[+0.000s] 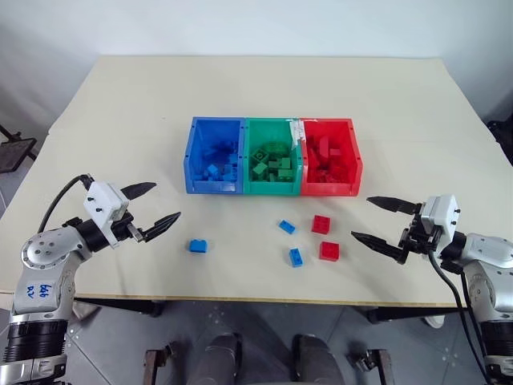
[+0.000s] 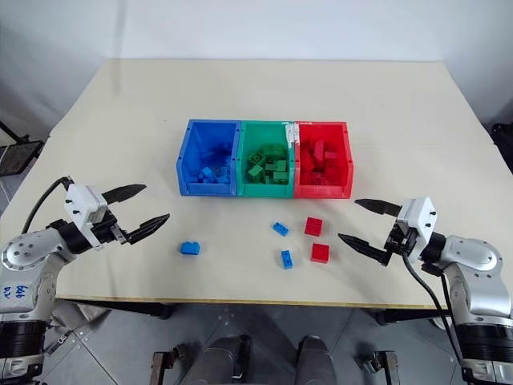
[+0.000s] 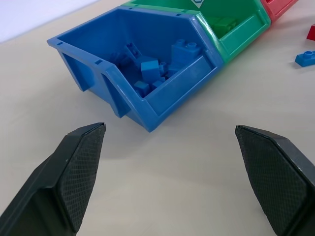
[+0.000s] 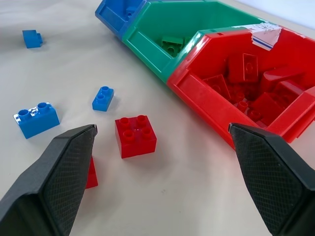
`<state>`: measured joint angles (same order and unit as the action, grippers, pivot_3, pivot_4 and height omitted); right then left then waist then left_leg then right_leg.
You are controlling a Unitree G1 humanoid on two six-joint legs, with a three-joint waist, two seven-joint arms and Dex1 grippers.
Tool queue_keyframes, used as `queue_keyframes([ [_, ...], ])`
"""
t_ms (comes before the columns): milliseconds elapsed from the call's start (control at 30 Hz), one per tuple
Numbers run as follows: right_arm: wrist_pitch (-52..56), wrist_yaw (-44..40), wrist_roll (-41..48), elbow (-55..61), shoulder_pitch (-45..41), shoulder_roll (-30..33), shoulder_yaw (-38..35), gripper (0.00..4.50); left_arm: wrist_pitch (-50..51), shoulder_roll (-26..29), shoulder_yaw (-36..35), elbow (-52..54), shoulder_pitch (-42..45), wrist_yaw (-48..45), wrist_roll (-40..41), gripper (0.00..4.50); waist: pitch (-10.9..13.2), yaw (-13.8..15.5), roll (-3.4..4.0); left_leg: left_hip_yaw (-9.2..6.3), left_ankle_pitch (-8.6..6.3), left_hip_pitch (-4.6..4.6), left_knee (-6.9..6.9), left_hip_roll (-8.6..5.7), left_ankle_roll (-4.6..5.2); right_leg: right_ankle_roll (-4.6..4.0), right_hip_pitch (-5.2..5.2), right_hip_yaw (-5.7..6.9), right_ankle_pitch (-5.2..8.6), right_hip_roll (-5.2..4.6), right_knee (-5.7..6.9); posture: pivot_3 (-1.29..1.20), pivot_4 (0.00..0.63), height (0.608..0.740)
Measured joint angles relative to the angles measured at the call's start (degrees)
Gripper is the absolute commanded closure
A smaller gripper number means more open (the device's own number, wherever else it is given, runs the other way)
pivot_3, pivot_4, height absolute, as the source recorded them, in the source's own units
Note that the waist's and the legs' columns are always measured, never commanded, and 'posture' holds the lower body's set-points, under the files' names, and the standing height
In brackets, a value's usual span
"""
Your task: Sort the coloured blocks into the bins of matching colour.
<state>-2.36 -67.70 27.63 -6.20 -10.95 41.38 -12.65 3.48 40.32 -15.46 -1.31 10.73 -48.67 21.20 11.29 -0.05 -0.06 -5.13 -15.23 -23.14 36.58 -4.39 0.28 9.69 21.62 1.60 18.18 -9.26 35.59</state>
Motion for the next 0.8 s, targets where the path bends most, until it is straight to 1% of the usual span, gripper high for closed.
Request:
queue_keyframes([
  [167, 0.1, 0.0, 0.0, 0.1, 0.0, 0.0, 0.0, 0.00, -0.2, 0.0, 0.2, -1.2, 0.2, -0.4, -0.4, 0.02, 0.0, 0.0, 0.00, 0.00, 0.00, 0.00, 0.01, 0.00, 0.00, 0.00, 0.00, 0.00, 0.00, 0.00, 0.00, 0.00, 0.150, 0.740],
  [267, 0.2, 0.6, 0.1, 1.3, 1.2, 0.1, -0.8, 0.00, -0.1, -0.2, 1.6, -1.2, 0.7, -2.2, -0.2, 0.02, 0.0, 0.2, 0.00, 0.00, -0.01, -0.01, 0.05, -0.01, 0.01, 0.00, -0.01, 0.00, 0.00, -0.01, 0.03, 0.00, 0.150, 0.740],
  [333, 0.5, 1.1, 0.3, 2.3, 3.7, 1.0, -2.3, 0.00, 0.0, -0.8, 3.4, -0.8, 1.6, -3.8, 0.1, 0.02, 0.0, 0.7, 0.00, 0.00, -0.06, -0.01, 0.14, -0.02, 0.02, 0.00, -0.02, -0.01, 0.00, -0.01, 0.04, 0.00, 0.150, 0.740],
  [433, 1.2, 1.7, 0.7, 3.7, 9.0, 2.8, -6.8, 0.00, 0.1, -1.6, 6.9, 0.7, 2.8, -6.5, 0.2, 0.02, 0.0, 1.3, 0.00, 0.04, -0.13, -0.03, 0.28, -0.01, 0.04, 0.00, -0.05, -0.02, 0.00, 0.01, 0.05, 0.00, 0.150, 0.740],
  [500, 1.2, 2.1, 0.8, 3.8, 11.2, 3.2, -9.3, 0.00, 0.4, -3.3, 9.1, 1.1, 4.2, -7.0, 0.2, 0.02, 0.0, 1.4, 0.00, 0.09, -0.14, -0.03, 0.39, 0.01, 0.05, 0.00, -0.09, -0.02, 0.00, 0.03, 0.04, 0.00, 0.150, 0.740],
  [633, -0.3, 1.4, 0.2, 1.5, 16.6, 4.5, -13.3, 0.00, -0.2, -5.7, 16.2, 5.4, 5.1, -9.8, -0.9, 0.02, 0.0, 1.5, 0.00, 0.24, -0.19, -0.02, 0.41, 0.03, 0.09, 0.00, -0.11, -0.06, 0.00, 0.03, 0.00, 0.00, 0.150, 0.740],
  [700, -1.4, 0.7, -0.5, -0.7, 17.7, 4.8, -14.3, 0.00, -0.8, -5.9, 19.0, 6.8, 5.1, -11.2, -1.6, 0.02, 0.0, 1.3, 0.00, 0.40, -0.22, -0.01, 0.40, 0.03, 0.08, 0.00, -0.09, -0.05, 0.00, 0.10, -0.05, 0.00, 0.150, 0.740],
  [800, -2.2, -0.9, -0.9, -3.0, 17.2, 4.9, -14.4, 0.00, -0.6, -6.4, 19.4, 7.9, 5.4, -11.1, -1.5, 0.02, 0.0, 0.8, 0.00, 0.68, -0.30, 0.08, 0.43, 0.23, -0.05, 0.01, -0.07, -0.10, 0.00, 0.31, -0.10, 0.00, 0.150, 0.740],
])
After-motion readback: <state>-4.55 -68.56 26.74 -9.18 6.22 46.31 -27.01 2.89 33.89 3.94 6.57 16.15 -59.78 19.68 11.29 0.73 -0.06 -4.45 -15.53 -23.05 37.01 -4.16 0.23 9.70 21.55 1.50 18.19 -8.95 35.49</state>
